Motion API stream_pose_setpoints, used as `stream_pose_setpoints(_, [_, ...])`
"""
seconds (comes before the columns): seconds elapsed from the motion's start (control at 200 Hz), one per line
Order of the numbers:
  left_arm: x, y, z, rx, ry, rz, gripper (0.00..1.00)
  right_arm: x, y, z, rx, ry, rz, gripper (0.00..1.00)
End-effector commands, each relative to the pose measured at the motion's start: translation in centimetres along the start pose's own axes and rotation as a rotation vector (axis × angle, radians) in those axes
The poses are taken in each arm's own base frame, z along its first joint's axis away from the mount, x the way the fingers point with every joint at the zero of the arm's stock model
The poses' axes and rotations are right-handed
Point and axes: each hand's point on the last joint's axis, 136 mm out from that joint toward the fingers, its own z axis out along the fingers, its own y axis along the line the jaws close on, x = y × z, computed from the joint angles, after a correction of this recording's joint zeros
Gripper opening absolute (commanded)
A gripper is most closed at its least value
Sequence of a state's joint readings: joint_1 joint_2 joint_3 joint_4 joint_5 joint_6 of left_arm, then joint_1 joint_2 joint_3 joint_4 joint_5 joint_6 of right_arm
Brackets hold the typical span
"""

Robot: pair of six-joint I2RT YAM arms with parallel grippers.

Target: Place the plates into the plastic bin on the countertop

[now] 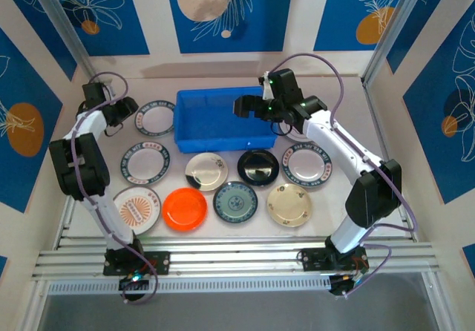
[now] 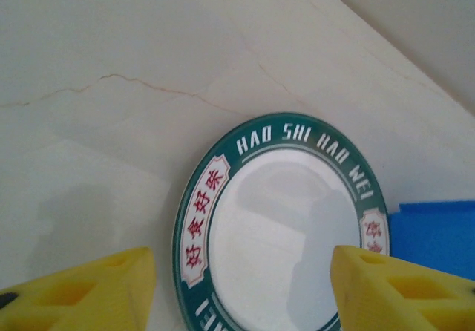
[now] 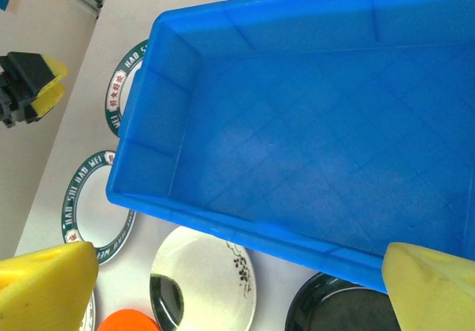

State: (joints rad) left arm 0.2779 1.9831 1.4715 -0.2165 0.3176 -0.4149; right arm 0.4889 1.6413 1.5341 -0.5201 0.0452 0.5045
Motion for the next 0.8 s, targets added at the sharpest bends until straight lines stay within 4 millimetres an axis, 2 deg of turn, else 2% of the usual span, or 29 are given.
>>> stream_pose_setpoints(0.0, [-1.0, 0.1, 0.5, 0.046, -0.018, -0.028, 0.59, -0.3, 1.0, 0.0, -0.021, 0.006, 0.011, 0.98])
stream_pose_setpoints(0.255, [1.2, 2.4, 2.3, 0.009, 0.023, -0.058, 0.49, 0.0, 0.7, 0.7, -0.009, 0.017, 0.028, 0.97])
stream_pose_setpoints(0.505, [3.2, 3.9, 3.1, -0.016, 0.055, -0.074, 0.49, 0.2, 0.3, 1.1, 0.006, 0.023, 0.028, 0.97])
stream_pose_setpoints(0.795, [4.9, 4.0, 4.3, 0.045, 0.071, -0.115, 0.47, 0.3, 0.3, 1.4, -0.006, 0.03, 0.036, 0.97])
